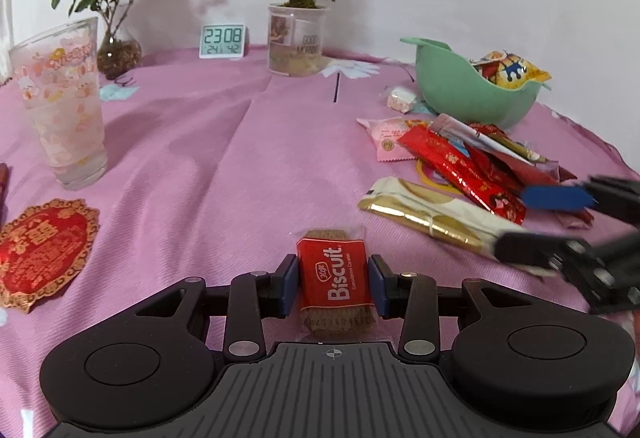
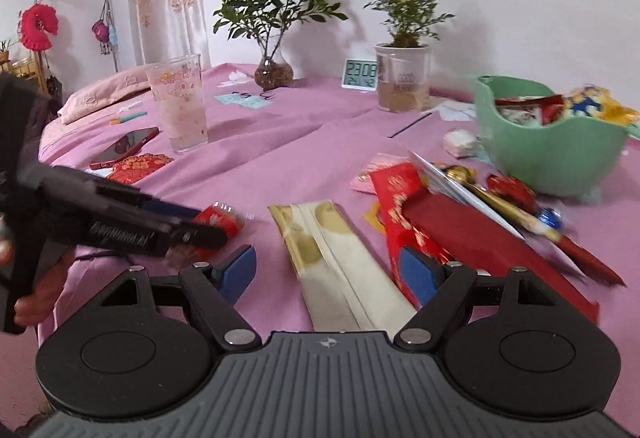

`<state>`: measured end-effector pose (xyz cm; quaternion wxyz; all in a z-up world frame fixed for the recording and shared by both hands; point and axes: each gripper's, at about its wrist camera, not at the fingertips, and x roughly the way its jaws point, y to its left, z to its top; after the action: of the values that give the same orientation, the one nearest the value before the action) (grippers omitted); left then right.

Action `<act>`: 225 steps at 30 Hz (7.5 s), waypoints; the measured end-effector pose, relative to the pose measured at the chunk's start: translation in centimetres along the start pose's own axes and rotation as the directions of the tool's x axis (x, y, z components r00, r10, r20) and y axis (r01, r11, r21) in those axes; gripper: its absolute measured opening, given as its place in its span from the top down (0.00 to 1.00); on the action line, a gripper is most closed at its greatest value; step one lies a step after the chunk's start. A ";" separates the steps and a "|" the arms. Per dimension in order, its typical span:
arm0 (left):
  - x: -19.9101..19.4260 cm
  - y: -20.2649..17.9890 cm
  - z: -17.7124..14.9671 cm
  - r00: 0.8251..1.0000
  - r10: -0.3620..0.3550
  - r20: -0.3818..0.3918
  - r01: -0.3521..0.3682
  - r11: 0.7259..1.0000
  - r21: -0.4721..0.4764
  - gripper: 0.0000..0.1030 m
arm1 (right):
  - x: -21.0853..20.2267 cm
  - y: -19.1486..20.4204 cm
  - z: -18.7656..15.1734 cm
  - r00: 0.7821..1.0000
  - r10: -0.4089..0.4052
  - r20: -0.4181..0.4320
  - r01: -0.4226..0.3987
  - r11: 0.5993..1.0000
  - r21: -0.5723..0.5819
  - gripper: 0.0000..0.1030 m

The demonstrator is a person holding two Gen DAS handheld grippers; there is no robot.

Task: Organize snacks
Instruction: 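Grasp cream wafer bar with right gripper while left gripper holds the Biscuit packet, then carry both snacks to the green bowl and open right gripper over it, then lower the red Biscuit packet into the green bowl with left gripper, then move both grippers back to the snack pile, then grasp the long red envelope packet with left gripper while right gripper approaches red candy bar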

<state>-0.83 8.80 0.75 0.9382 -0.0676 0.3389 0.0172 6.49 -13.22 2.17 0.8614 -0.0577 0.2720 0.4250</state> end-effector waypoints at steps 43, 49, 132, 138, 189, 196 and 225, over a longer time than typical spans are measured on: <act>-0.4 -2.3 1.3 0.998 0.023 0.060 -0.029 0.996 0.089 0.02 | -2.6 1.1 -3.2 0.984 -0.172 0.034 0.170 0.984 0.055 0.45; -0.8 -3.8 3.8 0.994 -0.030 0.107 0.017 0.993 0.115 0.02 | -5.3 -0.7 -2.2 0.987 -0.124 0.103 0.107 0.982 0.154 0.46; 10.0 -11.0 21.9 0.960 -0.248 0.127 0.225 0.959 0.169 0.01 | -4.6 -14.8 4.5 0.889 -0.369 0.272 0.295 0.915 0.277 0.15; 15.0 -13.7 22.1 0.977 -0.206 0.059 0.195 0.968 0.159 0.00 | -6.9 -14.3 1.3 0.889 -0.368 0.273 0.265 0.899 0.349 0.15; 6.1 -11.1 6.5 0.957 -0.074 -0.280 0.034 0.989 -0.147 0.00 | -7.2 -3.0 -8.3 0.992 -0.112 0.054 0.097 0.969 0.226 0.11; 7.1 -13.3 5.4 0.969 0.059 -0.242 -0.045 0.997 0.063 0.00 | -7.6 -3.0 -8.7 0.991 -0.110 0.072 0.091 0.969 0.231 0.11; 4.0 -5.3 3.4 0.989 0.008 -0.150 0.007 0.995 0.097 0.00 | -1.4 -2.0 -3.1 0.991 -0.128 -0.031 0.130 0.988 0.080 0.14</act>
<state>4.84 3.94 1.43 0.9122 -0.0228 0.4092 -0.0043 6.02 -16.50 0.06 0.8851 -0.0451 0.2962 0.3561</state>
